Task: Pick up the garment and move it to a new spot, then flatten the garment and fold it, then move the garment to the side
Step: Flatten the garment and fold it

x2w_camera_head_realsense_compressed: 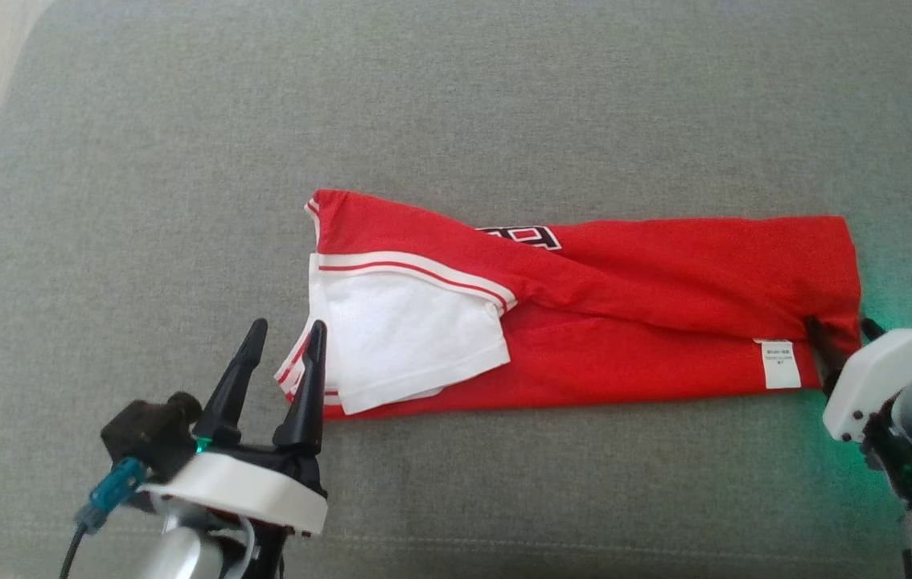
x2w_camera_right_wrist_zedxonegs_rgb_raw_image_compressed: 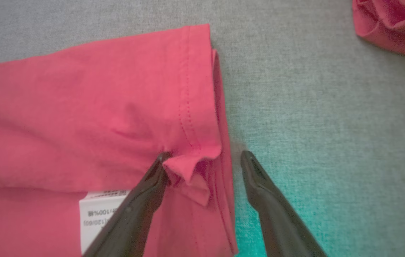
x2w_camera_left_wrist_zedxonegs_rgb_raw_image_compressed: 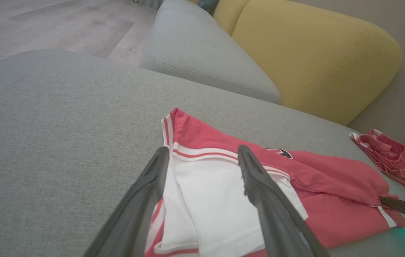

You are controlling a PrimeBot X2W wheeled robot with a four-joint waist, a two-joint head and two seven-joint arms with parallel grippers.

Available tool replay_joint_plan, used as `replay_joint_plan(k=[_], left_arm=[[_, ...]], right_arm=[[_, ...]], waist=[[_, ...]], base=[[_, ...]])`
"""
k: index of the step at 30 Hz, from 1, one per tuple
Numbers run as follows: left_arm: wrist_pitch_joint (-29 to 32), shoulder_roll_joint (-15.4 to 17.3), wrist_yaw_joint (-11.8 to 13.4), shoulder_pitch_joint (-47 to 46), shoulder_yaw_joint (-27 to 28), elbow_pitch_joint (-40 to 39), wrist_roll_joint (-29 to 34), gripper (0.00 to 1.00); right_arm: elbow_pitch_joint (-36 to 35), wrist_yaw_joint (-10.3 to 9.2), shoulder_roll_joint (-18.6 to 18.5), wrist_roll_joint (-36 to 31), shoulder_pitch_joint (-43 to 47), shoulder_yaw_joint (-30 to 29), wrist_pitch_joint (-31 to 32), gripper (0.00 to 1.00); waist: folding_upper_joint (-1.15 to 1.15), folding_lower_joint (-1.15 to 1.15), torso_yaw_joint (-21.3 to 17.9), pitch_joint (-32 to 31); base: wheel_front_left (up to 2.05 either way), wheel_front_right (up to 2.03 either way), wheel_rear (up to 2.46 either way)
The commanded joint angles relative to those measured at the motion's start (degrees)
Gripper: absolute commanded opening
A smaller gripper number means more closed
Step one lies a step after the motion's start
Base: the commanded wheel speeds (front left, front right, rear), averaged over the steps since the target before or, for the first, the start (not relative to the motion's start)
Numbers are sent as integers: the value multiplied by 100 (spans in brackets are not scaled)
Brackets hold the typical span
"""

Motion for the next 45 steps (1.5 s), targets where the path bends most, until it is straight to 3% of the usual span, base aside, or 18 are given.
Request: replay_joint_plan(k=[1,2,4,5,6,7,14,23,28,35,45], left_arm=[[-58,53,3,-213,194,-142,40,100],[-58,53,18,-206,189,-156,48,100],[-55,63,35,-197,184,-165,57,100],[-56,71,35,-196,183,-160,57,100],[-55,78,36,-196,181,-154,58,100],[-54,85,38,-198,181,-150,59,100],[-43,159,123,-169,239,-170,75,100],[-2,190,172,-146,209,-249,91,100],[5,213,167,-172,203,-228,85,100],[45,206,184,-226,144,-226,105,100],[2,171,138,-256,128,-128,56,100]], right_arm=[[-50,37,-76,49,-133,151,72,100],[6,37,-82,69,-160,166,85,89],[109,37,-96,88,-212,201,95,46],[153,37,-97,95,-236,218,93,35],[194,37,-99,106,-263,235,82,12],[220,37,-103,121,-295,252,45,0],[170,37,-268,199,-516,188,-275,0],[-418,37,-719,268,-397,-281,-252,0],[-1060,37,-598,410,-142,-416,-176,0],[-2088,37,-249,735,234,80,-6,0],[-3215,37,113,1187,620,1188,152,0]], waist=[[0,0,10,-7],[0,0,15,-12],[0,0,20,-25],[0,0,20,-35],[0,0,19,-46],[0,0,14,-57],[0,0,-204,-164],[0,0,-576,-207],[0,0,-745,-192],[0,0,-737,-250],[0,0,-285,-390]], base=[[0,0,0],[0,0,0],[0,0,0],[0,0,0],[0,0,0],[0,0,0],[0,0,0],[0,0,0],[0,0,0],[0,0,0],[0,0,0]])
